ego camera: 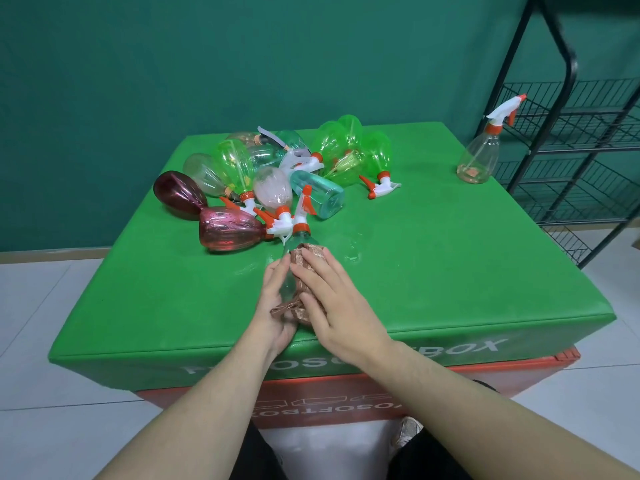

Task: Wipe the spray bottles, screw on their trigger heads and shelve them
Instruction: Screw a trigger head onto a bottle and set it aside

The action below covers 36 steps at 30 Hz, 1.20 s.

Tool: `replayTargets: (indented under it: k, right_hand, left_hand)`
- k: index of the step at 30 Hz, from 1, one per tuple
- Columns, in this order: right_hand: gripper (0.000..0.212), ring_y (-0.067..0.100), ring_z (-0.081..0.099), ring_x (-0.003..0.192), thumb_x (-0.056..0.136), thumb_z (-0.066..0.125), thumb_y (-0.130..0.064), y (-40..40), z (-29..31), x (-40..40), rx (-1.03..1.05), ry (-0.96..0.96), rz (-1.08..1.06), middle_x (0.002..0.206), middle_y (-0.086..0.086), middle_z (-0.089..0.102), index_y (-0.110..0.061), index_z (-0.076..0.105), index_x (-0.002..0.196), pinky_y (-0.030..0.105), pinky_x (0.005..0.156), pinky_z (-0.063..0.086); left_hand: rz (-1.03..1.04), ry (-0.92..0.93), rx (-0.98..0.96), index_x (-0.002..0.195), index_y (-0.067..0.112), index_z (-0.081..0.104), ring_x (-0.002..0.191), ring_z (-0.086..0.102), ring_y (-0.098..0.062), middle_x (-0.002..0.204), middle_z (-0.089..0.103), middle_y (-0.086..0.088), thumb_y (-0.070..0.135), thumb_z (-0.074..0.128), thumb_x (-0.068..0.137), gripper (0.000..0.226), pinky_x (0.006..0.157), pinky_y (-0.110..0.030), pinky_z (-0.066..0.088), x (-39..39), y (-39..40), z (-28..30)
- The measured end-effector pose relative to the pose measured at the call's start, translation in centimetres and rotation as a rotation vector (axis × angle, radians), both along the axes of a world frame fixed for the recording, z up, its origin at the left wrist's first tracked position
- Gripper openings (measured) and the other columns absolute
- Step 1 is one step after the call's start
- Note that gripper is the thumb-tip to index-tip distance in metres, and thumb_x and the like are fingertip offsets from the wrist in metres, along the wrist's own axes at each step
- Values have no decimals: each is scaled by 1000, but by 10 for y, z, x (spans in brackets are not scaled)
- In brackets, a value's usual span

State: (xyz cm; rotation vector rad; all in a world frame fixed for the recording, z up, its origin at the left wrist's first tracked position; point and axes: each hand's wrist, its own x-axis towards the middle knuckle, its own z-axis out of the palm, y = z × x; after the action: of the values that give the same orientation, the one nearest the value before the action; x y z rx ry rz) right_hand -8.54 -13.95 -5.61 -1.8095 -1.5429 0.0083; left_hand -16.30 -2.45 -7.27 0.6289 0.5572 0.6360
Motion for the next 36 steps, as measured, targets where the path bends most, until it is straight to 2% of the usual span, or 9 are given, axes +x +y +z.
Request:
replayTargets:
  k: [7, 12, 14, 17, 19, 23, 27, 31, 36]
  right_hand:
    - [50, 23, 12, 155, 104, 34, -29, 18, 18, 14, 6, -8, -49, 164, 4, 29, -12, 47, 149, 35, 127, 9]
    - [46, 18, 16, 154, 106, 39, -24, 34, 34, 23, -80, 162, -108, 166, 0, 24, -20, 45, 151, 30, 126, 9]
    - [44, 16, 23, 151, 106, 41, -24, 41, 38, 25, -92, 210, -123, 165, -2, 26, -22, 48, 149, 32, 125, 15]
    - [43, 14, 30, 147, 105, 41, -27, 50, 41, 27, -103, 345, -162, 164, -6, 28, -24, 50, 147, 34, 123, 23]
    - [43, 14, 30, 148, 106, 40, -27, 51, 41, 26, -111, 373, -193, 164, -5, 28, -24, 50, 147, 34, 122, 24]
    - [46, 17, 29, 148, 106, 35, -29, 45, 32, 18, -122, 237, -183, 163, 0, 30, -20, 48, 149, 34, 124, 21]
    - [49, 23, 29, 148, 104, 32, -25, 35, 19, 10, -36, 67, -133, 159, 11, 37, -9, 49, 146, 40, 125, 19]
    - [51, 22, 15, 154, 105, 28, -30, 21, 6, 5, -45, -16, -75, 164, 6, 27, -13, 43, 151, 44, 126, 16]
    - [49, 24, 3, 156, 106, 33, -30, 8, -7, -4, -49, -87, -32, 167, 1, 22, -18, 41, 153, 51, 125, 18]
  left_hand:
    - [-125, -52, 76, 131, 13, 65, 108, 72, -17, 126, 73, -9, 29, 56, 95, 39, 82, -31, 61, 2, -6, 11]
    - [-202, 40, 129, 115, 14, 68, 85, 72, -18, 100, 77, -6, 25, 46, 102, 28, 68, -38, 61, -1, -4, 9]
    - [-220, 50, 113, 118, 13, 68, 87, 71, -19, 102, 76, -7, 29, 43, 105, 32, 75, -41, 60, -2, -3, 10]
    - [-229, 50, 93, 132, 12, 64, 102, 70, -24, 123, 73, -11, 36, 46, 103, 42, 96, -49, 54, -3, -2, 11]
    - [-233, 51, 81, 136, 12, 62, 107, 69, -25, 129, 70, -12, 37, 44, 106, 43, 99, -51, 53, -2, -2, 11]
    - [-182, 74, 56, 119, 13, 71, 93, 70, -23, 108, 75, -11, 29, 39, 108, 38, 86, -46, 55, -3, -1, 8]
    - [-145, 30, -16, 93, 19, 84, 86, 76, -18, 101, 79, -8, 27, 34, 110, 54, 69, -35, 62, -2, -3, 11]
    - [-80, 3, -82, 116, 10, 74, 99, 76, -23, 118, 75, -13, 34, 45, 107, 39, 75, -33, 63, -1, -3, 12]
    - [-73, 57, -50, 129, 6, 68, 110, 72, -27, 126, 71, -16, 47, 61, 97, 53, 88, -35, 62, -3, -2, 11]
